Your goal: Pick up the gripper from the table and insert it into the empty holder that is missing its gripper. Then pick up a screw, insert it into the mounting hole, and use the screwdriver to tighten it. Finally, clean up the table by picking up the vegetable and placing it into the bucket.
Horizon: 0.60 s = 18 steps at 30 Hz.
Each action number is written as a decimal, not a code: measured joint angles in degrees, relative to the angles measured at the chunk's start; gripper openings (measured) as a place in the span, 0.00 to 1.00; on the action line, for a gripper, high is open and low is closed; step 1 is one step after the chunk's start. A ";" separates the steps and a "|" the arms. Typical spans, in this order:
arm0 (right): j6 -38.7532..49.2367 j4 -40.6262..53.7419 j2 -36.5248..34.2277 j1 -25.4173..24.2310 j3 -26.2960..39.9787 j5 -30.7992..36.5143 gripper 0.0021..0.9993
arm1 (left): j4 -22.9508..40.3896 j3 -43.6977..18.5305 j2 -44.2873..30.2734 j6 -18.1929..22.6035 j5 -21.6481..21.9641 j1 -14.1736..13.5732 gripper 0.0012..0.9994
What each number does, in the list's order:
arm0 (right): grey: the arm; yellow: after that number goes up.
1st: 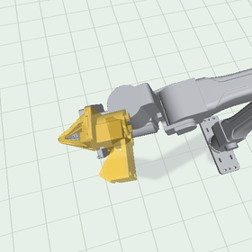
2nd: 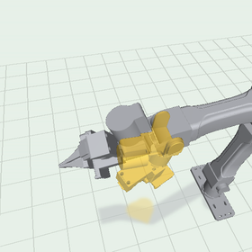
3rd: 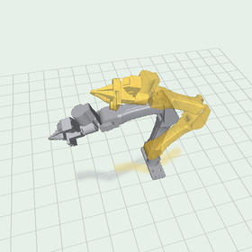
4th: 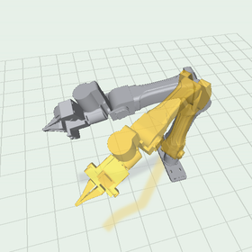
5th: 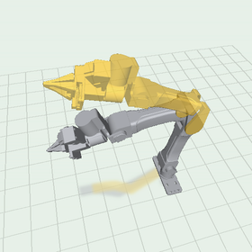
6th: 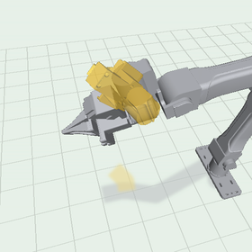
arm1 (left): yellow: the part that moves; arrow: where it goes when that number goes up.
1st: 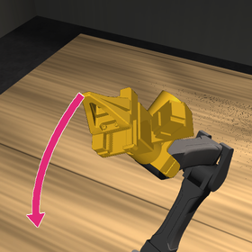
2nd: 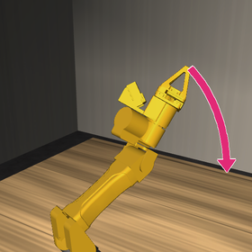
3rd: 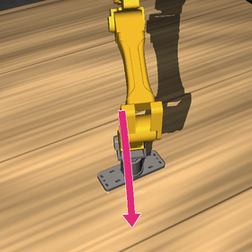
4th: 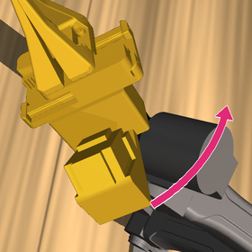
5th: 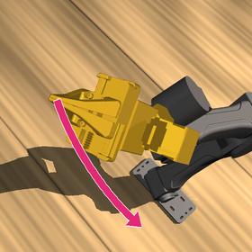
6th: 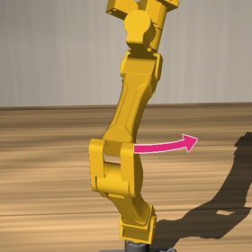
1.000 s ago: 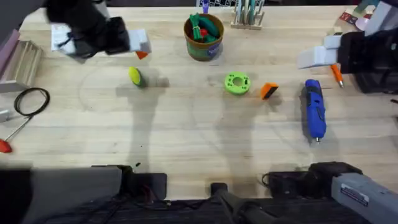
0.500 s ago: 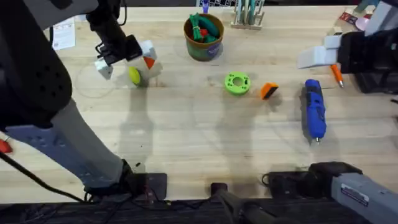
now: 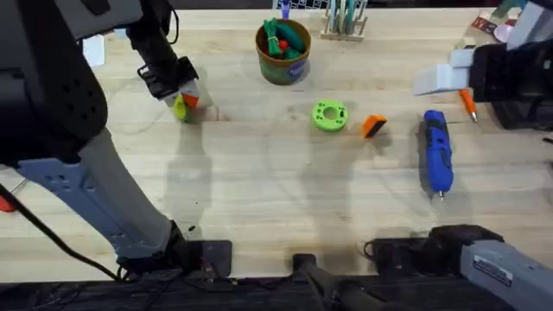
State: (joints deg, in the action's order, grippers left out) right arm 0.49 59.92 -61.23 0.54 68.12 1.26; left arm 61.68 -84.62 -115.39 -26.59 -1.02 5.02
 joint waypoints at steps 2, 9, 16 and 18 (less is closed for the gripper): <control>0.00 0.00 0.00 0.00 0.00 0.00 0.99 | 0.06 0.00 -0.01 0.00 -0.01 0.00 0.00; 0.00 0.02 0.00 0.00 0.00 0.00 0.99 | 0.08 0.00 -0.01 0.00 0.09 0.02 0.00; -0.01 0.01 0.00 0.00 0.00 0.00 0.99 | 2.37 -1.45 0.42 0.02 0.20 0.01 0.00; 0.00 0.02 0.00 0.00 0.00 0.00 0.99 | 4.07 -3.09 1.40 0.22 0.20 0.00 0.00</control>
State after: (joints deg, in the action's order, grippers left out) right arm 0.49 59.94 -61.23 0.54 68.12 1.26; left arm 65.74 -87.70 -113.98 -26.37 -0.82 5.02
